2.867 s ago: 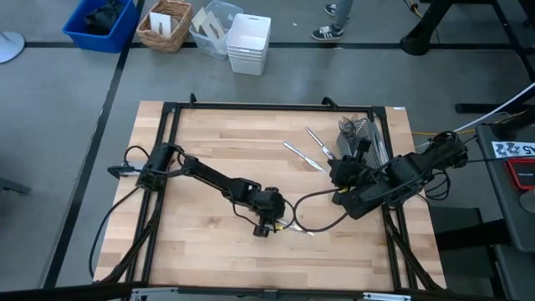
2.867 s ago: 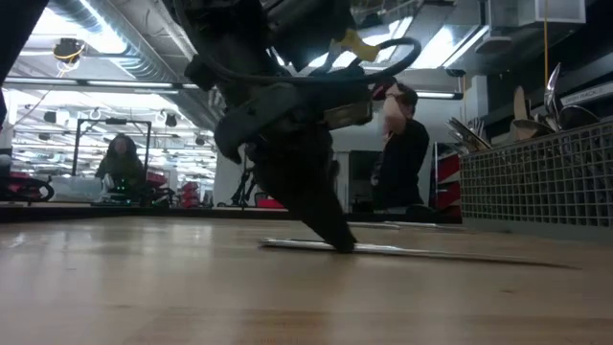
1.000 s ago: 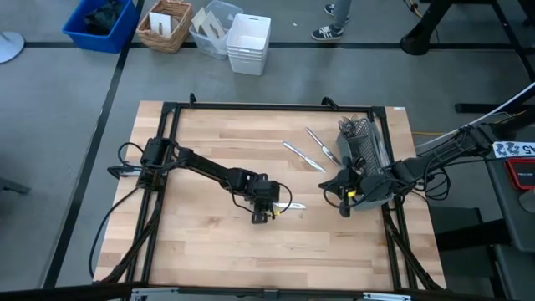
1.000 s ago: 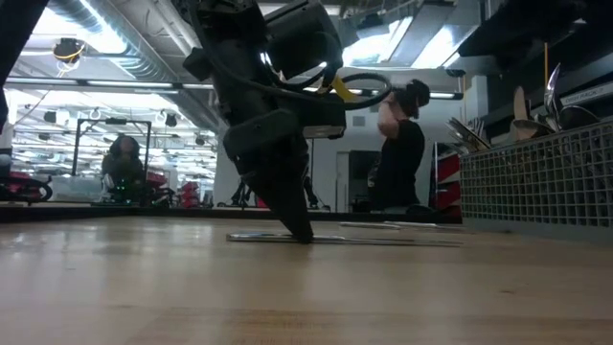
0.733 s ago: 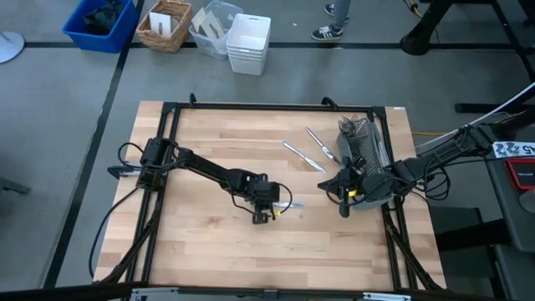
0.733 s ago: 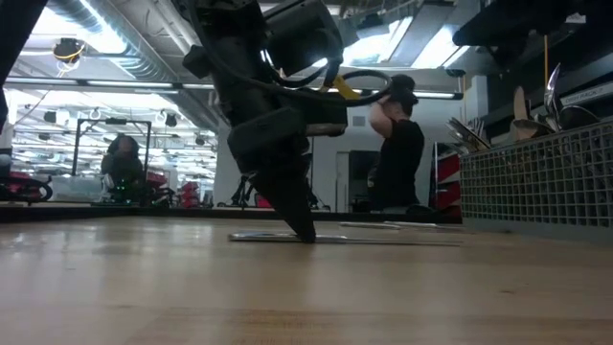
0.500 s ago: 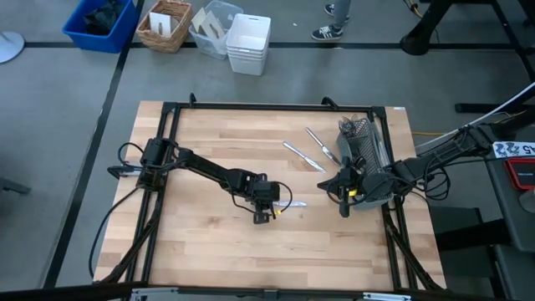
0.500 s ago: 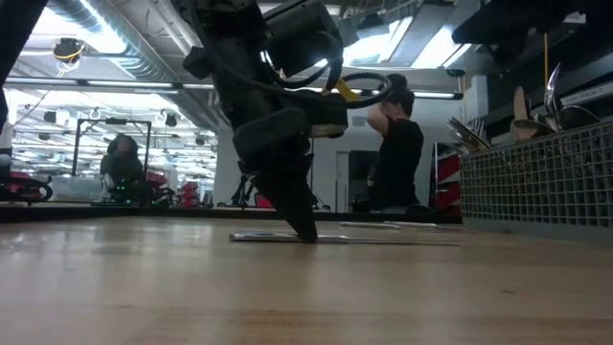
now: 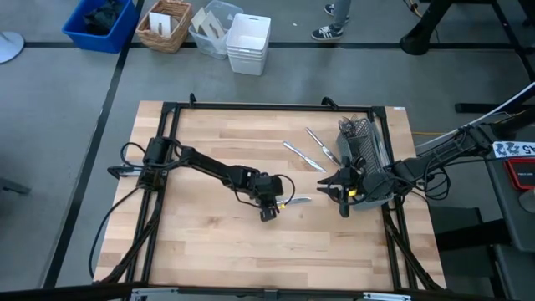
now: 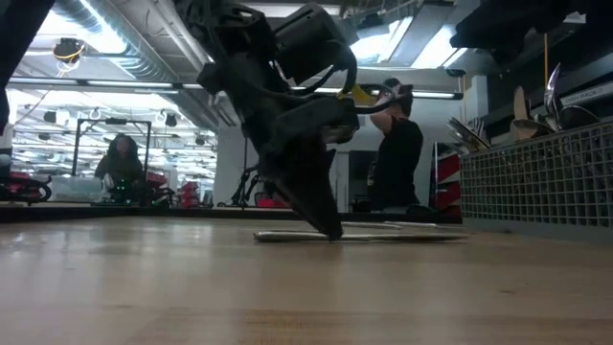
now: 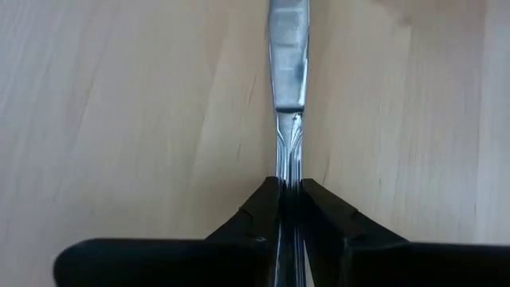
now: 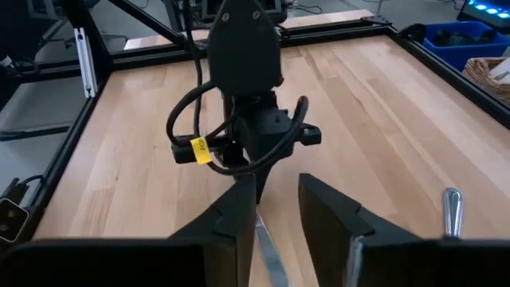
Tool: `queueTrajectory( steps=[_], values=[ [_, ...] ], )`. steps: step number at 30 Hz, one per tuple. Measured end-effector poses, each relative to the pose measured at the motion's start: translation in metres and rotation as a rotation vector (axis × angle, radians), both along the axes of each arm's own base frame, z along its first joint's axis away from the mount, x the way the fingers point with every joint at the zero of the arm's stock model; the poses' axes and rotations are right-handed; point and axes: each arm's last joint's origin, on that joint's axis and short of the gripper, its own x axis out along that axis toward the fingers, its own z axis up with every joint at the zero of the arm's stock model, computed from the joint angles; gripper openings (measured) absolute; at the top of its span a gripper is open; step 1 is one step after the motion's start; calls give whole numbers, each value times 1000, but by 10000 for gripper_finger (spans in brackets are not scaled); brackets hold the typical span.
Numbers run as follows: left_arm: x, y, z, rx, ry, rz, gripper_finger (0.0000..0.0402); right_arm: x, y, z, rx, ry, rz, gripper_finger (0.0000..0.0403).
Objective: Sort silverware
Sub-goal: Put the bottom knife into the middle section of the utensil holder
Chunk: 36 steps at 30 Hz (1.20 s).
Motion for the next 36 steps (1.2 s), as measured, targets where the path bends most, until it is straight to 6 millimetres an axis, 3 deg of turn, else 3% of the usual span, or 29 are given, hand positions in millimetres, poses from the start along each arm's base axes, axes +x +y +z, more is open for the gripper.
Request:
queueTrajectory(
  steps=[11,21,27,32,36],
  values=[
    [8,12,5,-175,-74,4,0,3,6,-10,-41,95,159,101],
    [10,7,8,-150,-109,-71,2,11,10,-22,-90,161,180,101],
    [17,-16,12,42,-247,-222,53,12,10,-23,-97,162,169,101],
    [20,-27,8,208,-290,-247,118,12,10,-23,-100,161,163,101],
    [20,-27,4,263,-277,-211,146,12,10,-23,-99,157,163,101]
  ],
)
